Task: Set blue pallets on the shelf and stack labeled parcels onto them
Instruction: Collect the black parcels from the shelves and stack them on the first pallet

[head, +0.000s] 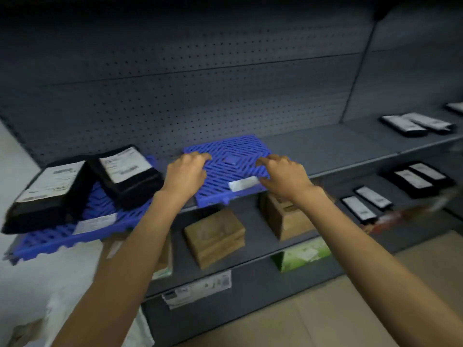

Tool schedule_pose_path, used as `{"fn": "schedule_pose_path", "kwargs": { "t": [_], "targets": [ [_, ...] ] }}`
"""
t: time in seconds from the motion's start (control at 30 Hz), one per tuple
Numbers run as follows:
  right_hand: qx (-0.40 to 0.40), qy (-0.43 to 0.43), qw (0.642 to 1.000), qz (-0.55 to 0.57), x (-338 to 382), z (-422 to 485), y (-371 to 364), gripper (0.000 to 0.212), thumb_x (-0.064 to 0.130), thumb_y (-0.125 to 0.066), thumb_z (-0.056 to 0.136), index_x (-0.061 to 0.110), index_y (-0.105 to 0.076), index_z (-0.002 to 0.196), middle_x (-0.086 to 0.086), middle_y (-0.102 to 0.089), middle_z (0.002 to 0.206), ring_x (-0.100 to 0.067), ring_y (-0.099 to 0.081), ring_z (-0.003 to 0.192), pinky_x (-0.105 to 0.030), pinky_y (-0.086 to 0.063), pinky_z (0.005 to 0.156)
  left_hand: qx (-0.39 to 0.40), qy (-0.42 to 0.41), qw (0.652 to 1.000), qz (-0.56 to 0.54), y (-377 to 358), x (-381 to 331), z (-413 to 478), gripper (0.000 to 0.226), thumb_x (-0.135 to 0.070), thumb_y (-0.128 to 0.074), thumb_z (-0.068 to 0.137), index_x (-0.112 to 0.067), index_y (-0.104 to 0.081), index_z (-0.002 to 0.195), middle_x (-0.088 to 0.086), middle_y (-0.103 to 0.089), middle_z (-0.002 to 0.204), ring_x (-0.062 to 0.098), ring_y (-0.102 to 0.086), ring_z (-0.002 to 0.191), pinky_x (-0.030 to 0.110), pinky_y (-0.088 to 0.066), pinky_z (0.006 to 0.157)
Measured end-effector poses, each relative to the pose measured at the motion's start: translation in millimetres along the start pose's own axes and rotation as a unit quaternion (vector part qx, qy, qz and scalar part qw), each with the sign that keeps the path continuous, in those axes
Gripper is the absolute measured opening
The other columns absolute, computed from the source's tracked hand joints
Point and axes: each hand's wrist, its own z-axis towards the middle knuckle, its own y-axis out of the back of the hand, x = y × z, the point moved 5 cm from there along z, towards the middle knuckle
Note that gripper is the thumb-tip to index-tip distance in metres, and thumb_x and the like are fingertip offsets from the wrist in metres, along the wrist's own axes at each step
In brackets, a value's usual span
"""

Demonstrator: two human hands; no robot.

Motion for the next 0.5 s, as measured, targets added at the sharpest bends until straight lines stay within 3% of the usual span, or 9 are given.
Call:
{"fn": "schedule_pose_path", "kwargs": {
  "t": [0.27, 0.5],
  "targets": [
    [0.004, -0.117, 0.991, -0.068, -204, -133, 38, 0.039, 0.026, -0.056, 0.092, 0.027, -0.054, 0.131, -0.005, -0.057, 0.129, -0.03, -0.056, 0.118, -0.04, -0.048, 0.086, 0.026, -0.125, 0.992, -0.021, -50, -229, 20, 0.037, -0.026, -0.059, 0.091, -0.027, -0.059, 0.129, 0.004, -0.064, 0.129, 0.031, -0.058, 0.119, 0.043, -0.047, 0.092],
    [0.005, -0.209, 0.969, -0.132, -342, -225, 68, 0.037, 0.025, -0.059, 0.089, 0.023, -0.053, 0.125, -0.006, -0.058, 0.12, -0.032, -0.059, 0.11, -0.038, -0.042, 0.069, 0.002, -0.273, 0.961, -0.051, -71, -416, 28, 0.033, -0.033, -0.061, 0.093, -0.022, -0.064, 0.125, 0.004, -0.069, 0.118, 0.028, -0.063, 0.11, 0.039, -0.051, 0.083]
  ]
}}
